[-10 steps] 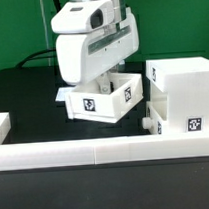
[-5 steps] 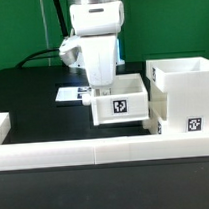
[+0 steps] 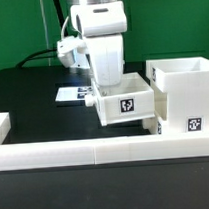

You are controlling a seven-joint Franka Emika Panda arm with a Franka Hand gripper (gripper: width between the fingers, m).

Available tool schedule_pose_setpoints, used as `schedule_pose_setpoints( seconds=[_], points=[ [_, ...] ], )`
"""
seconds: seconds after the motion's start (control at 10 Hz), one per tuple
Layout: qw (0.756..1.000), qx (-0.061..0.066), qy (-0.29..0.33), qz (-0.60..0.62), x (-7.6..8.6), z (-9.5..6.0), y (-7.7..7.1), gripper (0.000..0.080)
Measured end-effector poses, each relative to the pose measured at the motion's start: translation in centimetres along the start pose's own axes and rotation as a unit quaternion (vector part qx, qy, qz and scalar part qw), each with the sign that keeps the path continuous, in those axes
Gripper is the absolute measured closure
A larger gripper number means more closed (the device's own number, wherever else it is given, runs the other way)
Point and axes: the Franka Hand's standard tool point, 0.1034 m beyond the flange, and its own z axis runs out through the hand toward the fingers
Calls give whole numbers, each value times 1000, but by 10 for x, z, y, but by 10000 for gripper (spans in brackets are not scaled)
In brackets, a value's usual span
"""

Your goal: Assemble drawer

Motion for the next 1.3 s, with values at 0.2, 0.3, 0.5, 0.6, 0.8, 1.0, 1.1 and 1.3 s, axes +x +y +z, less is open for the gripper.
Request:
schedule_pose_setpoints(
  seconds=[0.2,0.3,0.5,0.6,0.8,1.0,1.1,1.3],
  points=[
    [1000,-12,-1,1,1,-2,6,755],
    [1000,-21,-1,2,1,-2,7,755],
    [1000,-27,-1,2,1,-1,8,755],
    [1000,-24,-1,3,1,1,5,755],
    [999,-38,-1,4,1,4,6,755],
    [999,-36,-1,4,2,5,5,755],
    [999,-36,0,5,2,6,5,755],
    [999,-35,0,6,2,6,5,755]
  ],
)
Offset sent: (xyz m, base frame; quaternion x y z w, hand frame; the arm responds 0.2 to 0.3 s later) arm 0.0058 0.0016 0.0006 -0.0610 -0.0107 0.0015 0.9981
